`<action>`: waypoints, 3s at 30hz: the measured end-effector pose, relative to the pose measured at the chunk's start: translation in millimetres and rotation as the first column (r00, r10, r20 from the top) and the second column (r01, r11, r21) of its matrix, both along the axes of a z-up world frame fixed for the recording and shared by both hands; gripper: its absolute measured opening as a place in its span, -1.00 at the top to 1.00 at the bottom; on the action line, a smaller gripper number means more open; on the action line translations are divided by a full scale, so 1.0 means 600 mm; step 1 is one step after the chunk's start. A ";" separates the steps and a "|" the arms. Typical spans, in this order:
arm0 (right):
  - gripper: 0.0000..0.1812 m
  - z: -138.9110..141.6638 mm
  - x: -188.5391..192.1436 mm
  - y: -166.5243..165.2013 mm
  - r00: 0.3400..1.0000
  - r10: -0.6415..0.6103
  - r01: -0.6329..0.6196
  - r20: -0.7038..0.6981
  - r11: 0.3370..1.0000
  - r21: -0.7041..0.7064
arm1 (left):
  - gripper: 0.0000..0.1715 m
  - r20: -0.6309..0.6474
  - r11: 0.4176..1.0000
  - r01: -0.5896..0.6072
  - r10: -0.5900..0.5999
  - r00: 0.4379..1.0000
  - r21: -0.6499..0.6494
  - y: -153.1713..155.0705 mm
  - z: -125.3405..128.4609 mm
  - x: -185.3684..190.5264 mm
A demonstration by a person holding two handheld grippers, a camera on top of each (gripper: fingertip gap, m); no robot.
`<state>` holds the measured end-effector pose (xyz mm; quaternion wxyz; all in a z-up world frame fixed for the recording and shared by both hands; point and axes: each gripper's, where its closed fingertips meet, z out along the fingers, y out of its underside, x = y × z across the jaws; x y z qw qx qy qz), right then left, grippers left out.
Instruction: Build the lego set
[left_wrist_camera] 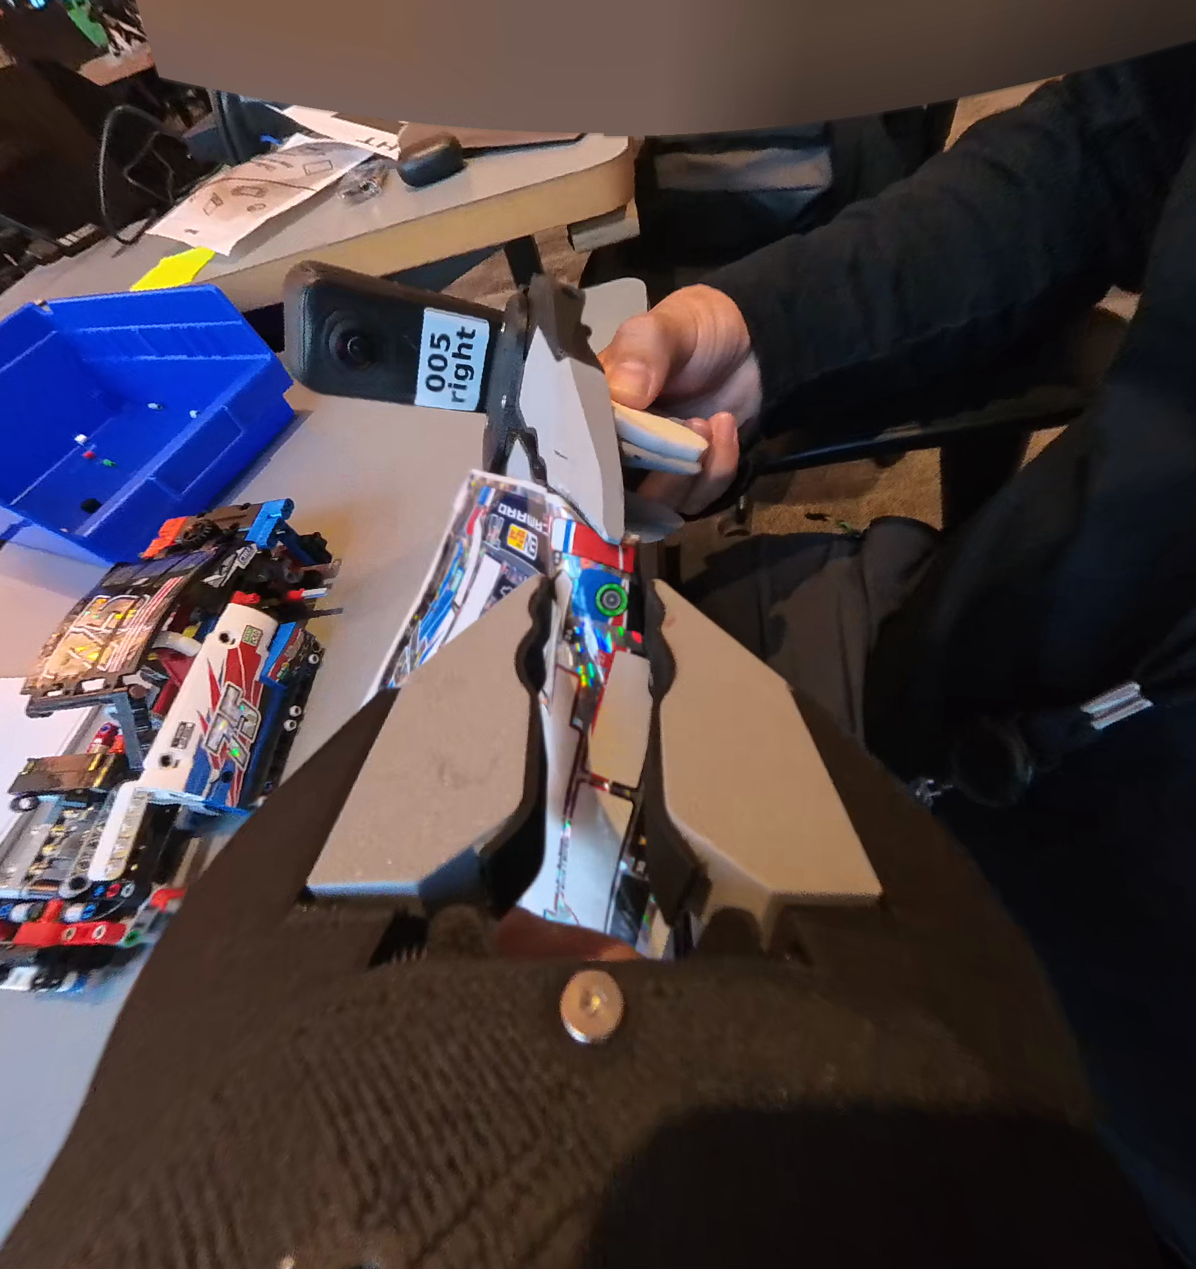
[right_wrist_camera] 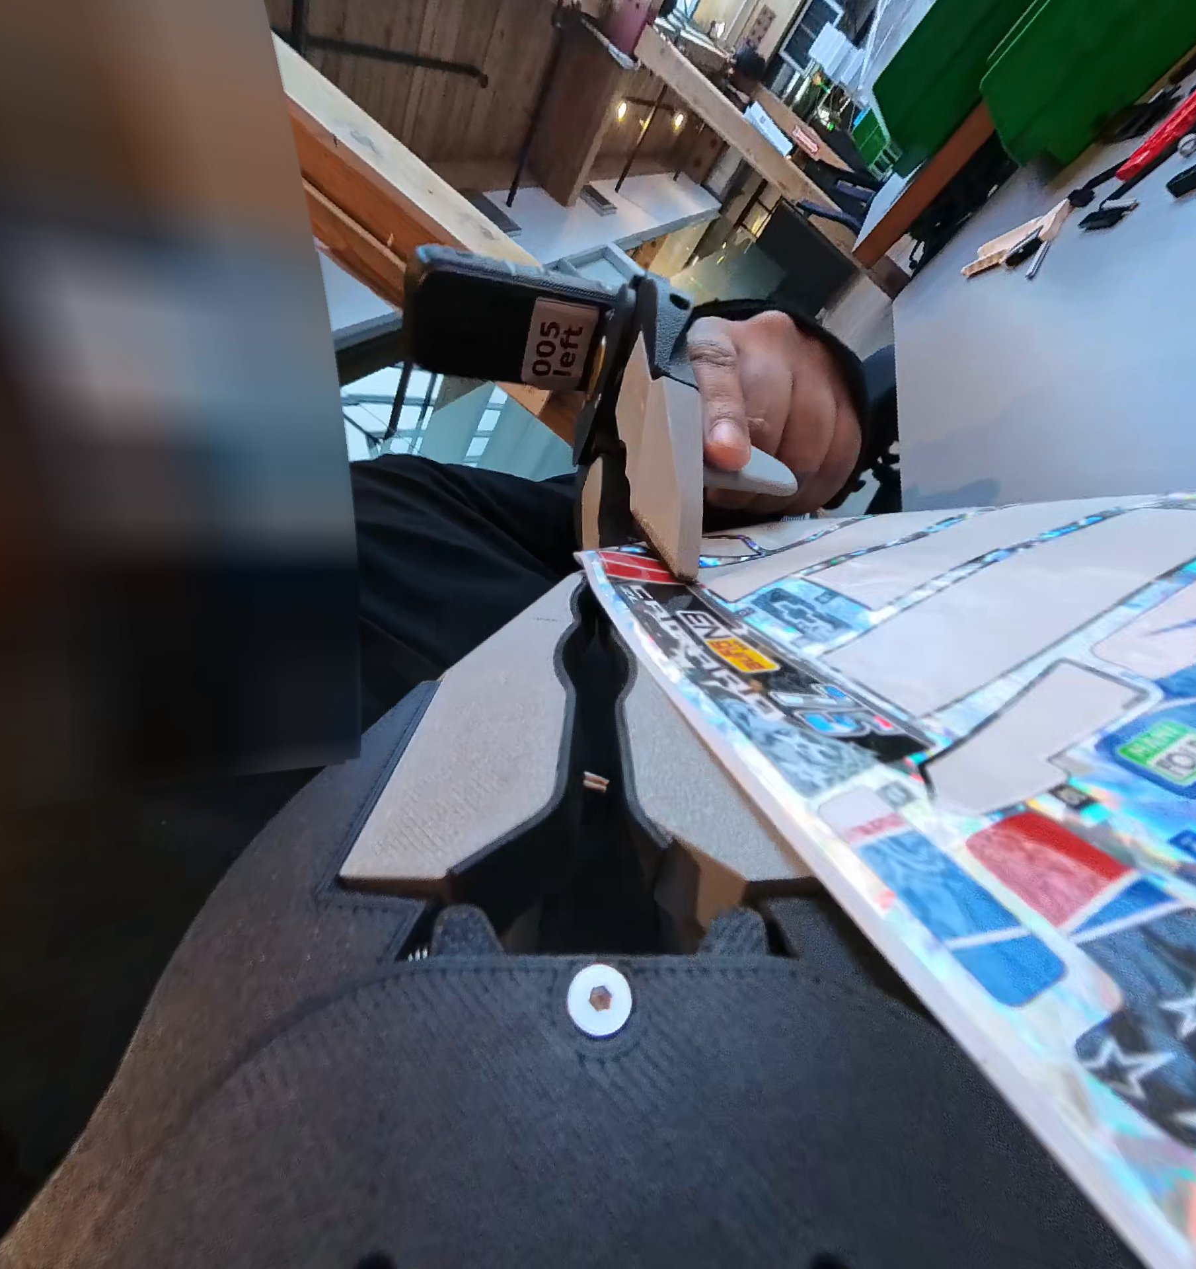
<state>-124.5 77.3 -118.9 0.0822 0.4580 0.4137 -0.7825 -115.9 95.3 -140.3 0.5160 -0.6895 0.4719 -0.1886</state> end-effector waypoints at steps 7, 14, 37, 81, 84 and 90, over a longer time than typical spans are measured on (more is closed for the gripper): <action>1.00 -0.032 0.003 0.036 0.984 -0.153 0.132 0.095 0.971 0.198 | 0.90 -0.028 0.992 -0.128 0.128 0.991 0.001 0.023 -0.016 -0.009; 0.71 -0.043 0.025 0.072 0.906 -0.423 0.302 0.027 0.687 0.661 | 0.97 -0.222 0.966 -0.222 0.247 0.943 0.131 0.043 -0.039 -0.022; 0.84 -0.037 -0.012 0.071 0.870 -0.442 0.383 -0.217 0.330 0.863 | 0.96 -0.354 0.595 -0.073 0.568 0.743 0.801 0.067 0.016 -0.028; 1.00 -0.045 -0.005 0.087 0.933 -0.234 0.176 0.274 0.960 0.220 | 0.79 -0.318 0.952 -0.172 0.250 0.914 0.253 0.067 0.002 -0.011; 1.00 -0.051 -0.003 0.083 0.935 -0.242 0.174 0.259 0.950 0.261 | 0.87 -0.304 0.961 -0.170 0.232 0.924 0.218 0.065 0.000 -0.009; 0.78 -0.059 0.018 0.091 0.941 -0.316 0.195 0.124 0.802 0.564 | 0.96 -0.128 0.987 -0.138 0.127 0.984 -0.080 0.050 0.007 0.002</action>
